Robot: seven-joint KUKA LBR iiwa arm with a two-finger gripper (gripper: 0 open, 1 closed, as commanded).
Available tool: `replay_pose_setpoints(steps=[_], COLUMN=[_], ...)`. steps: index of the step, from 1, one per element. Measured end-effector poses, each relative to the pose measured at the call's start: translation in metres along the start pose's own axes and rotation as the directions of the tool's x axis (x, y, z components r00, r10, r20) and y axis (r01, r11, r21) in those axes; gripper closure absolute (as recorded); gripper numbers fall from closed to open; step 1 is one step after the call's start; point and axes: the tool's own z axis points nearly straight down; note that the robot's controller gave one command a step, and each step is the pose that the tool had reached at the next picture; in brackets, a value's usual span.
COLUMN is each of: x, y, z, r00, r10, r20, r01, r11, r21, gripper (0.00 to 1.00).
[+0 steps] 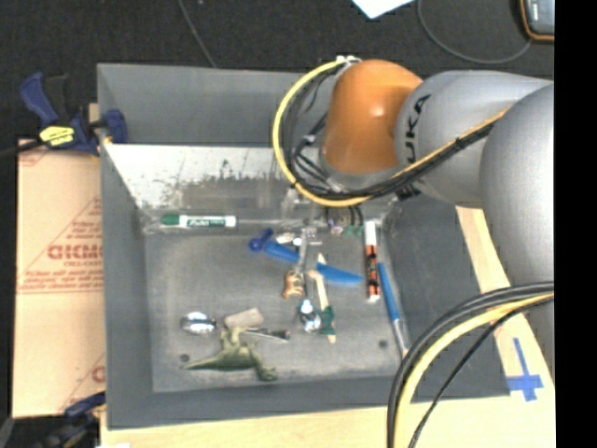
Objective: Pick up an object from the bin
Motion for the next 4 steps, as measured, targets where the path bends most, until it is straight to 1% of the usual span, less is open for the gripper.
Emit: replay_pose_setpoints(steps=[1,2,3,4], x=[-0.002,0.007,0.006,0.015], y=[0.000,-0.031,-0.021,0.002], z=[-0.004,0.057,0.056,0.026], r00=[1.000,0.933,0.982,0.878], r10=[0.001,0.360,0.189,0.478], r20=[0.008,0.007,0.010,0.015], r01=[-0.001,-0.360,-0.189,-0.478], r11=[1.000,0.933,0.982,0.879], r21=[-0.001,-0.003,-0.003,-0.008], gripper=[0.00,0.00,0.00,0.00])
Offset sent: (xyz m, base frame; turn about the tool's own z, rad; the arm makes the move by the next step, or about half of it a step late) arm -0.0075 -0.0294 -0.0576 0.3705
